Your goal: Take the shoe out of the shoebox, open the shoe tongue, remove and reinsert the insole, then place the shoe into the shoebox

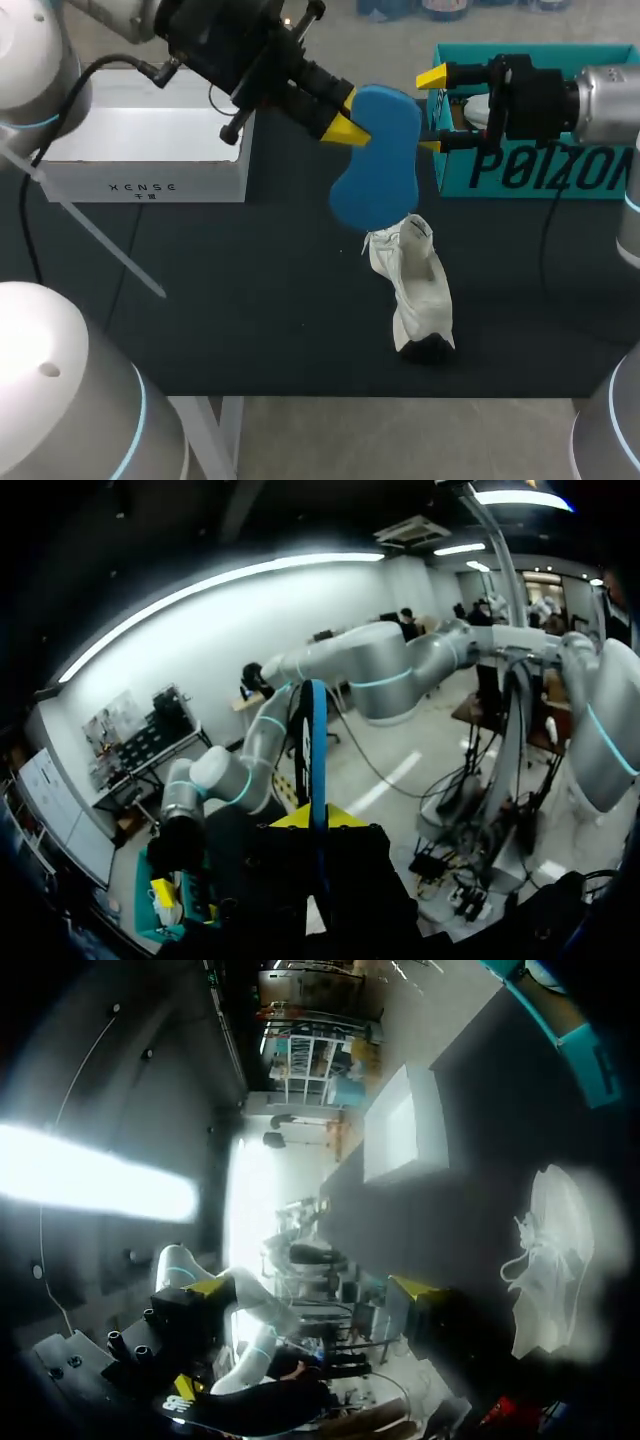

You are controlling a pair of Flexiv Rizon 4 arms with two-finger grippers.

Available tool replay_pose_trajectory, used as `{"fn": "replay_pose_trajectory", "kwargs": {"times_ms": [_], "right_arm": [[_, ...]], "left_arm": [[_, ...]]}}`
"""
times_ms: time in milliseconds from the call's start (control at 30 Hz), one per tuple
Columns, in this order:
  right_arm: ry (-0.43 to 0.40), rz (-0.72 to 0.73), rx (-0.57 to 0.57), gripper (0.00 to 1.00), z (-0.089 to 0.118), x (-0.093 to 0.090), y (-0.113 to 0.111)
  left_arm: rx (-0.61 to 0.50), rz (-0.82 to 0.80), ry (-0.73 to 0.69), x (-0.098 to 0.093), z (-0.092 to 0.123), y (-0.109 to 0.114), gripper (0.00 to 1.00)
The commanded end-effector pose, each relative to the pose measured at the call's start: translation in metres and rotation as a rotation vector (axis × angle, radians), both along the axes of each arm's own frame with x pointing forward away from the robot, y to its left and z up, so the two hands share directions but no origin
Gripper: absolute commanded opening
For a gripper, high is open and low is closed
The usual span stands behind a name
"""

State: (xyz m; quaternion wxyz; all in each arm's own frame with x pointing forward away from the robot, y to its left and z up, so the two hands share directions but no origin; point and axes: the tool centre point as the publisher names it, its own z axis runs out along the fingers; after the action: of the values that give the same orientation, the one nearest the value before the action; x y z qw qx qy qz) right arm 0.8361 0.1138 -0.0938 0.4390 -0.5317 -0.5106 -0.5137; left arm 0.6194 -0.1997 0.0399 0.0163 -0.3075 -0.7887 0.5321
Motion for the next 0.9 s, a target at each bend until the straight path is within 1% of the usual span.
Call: {"fn": "replay_pose_trajectory", "kwargs": {"times_ms": [33, 133, 200, 900], "right_arm": [[0.003, 0.000, -0.004, 1.00, 0.000, 0.000, 0.001], [0.003, 0.000, -0.004, 1.00, 0.000, 0.000, 0.001], [0.003, 0.000, -0.004, 1.00, 0.000, 0.000, 0.001], [0.003, 0.000, -0.004, 1.00, 0.000, 0.000, 0.001]], "left_arm": [[-0.075, 0.044, -0.004, -0.002, -0.027, 0.001, 0.00], [-0.094, 0.051, -0.006, 0.000, -0.038, 0.000, 0.00], [-0.107, 0.084, -0.015, 0.001, -0.040, 0.003, 0.00], [-0.107, 0.084, -0.015, 0.001, -0.040, 0.003, 0.00]]}}
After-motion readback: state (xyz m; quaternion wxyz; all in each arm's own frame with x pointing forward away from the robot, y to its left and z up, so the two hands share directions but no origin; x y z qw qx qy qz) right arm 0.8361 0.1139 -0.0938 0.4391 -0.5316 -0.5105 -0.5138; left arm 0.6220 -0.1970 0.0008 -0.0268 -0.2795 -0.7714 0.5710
